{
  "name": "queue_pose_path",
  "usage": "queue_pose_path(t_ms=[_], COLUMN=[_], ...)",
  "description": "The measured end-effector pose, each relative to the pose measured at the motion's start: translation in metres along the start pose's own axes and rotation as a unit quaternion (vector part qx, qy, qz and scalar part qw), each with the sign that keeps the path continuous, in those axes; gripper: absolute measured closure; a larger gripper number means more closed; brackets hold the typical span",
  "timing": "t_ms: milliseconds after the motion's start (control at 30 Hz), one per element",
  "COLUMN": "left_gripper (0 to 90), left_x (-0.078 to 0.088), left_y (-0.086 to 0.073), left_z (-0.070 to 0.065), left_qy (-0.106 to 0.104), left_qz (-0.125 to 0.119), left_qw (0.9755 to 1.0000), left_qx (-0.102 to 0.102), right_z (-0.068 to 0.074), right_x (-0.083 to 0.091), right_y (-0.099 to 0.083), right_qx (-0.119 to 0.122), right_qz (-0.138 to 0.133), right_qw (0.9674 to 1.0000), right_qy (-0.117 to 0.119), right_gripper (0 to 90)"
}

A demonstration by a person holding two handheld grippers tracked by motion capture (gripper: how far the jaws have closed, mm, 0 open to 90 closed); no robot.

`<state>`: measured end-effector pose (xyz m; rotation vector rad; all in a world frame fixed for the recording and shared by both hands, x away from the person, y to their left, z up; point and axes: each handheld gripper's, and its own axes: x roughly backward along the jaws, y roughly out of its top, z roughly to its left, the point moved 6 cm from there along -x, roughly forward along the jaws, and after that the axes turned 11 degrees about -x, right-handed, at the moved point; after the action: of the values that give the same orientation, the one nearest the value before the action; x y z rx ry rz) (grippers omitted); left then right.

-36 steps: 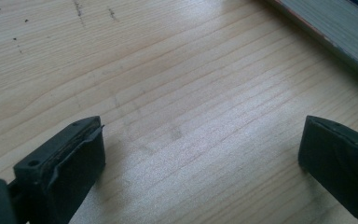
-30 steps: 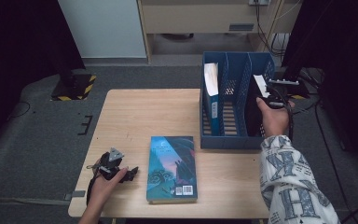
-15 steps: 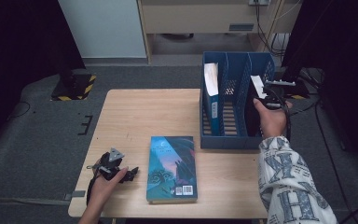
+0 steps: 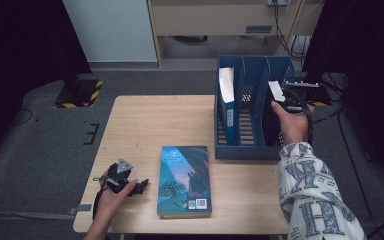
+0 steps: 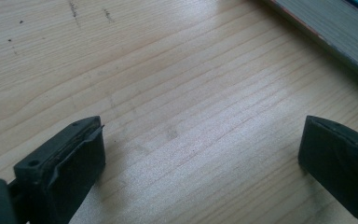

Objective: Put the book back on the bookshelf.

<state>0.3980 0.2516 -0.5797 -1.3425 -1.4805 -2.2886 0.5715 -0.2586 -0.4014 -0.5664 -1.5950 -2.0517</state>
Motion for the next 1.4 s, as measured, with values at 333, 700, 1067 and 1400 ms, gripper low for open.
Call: queue_pose_path(t_ms=[333,700,1067,1400], left_gripper=[0.0,0.0,0.0,0.0], left_x=[0.000,0.000,0.000,0.000], left_y=[0.000,0.000,0.000,0.000], left_z=[0.000,0.000,0.000,0.000], left_qy=[0.000,-0.001,-0.001,-0.002], left_qz=[0.001,0.001,0.001,0.001], left_qw=[1.0000,1.0000,1.0000,1.0000], left_qx=[-0.001,-0.003,-0.003,-0.005], right_z=[0.000,-0.001,-0.001,-0.002], right_x=[-0.005,-0.010,-0.014,-0.015], right_y=[-0.001,-0.002,-0.004,-0.004], right_qx=[-0.003,-0.009,-0.008,0.002], right_qz=[0.008,0.015,0.019,0.026], right_qw=[1.0000,0.9998,0.9997,0.9994], right_qy=[0.000,-0.004,-0.008,-0.023], right_gripper=[40.6,41.1,41.2,48.3])
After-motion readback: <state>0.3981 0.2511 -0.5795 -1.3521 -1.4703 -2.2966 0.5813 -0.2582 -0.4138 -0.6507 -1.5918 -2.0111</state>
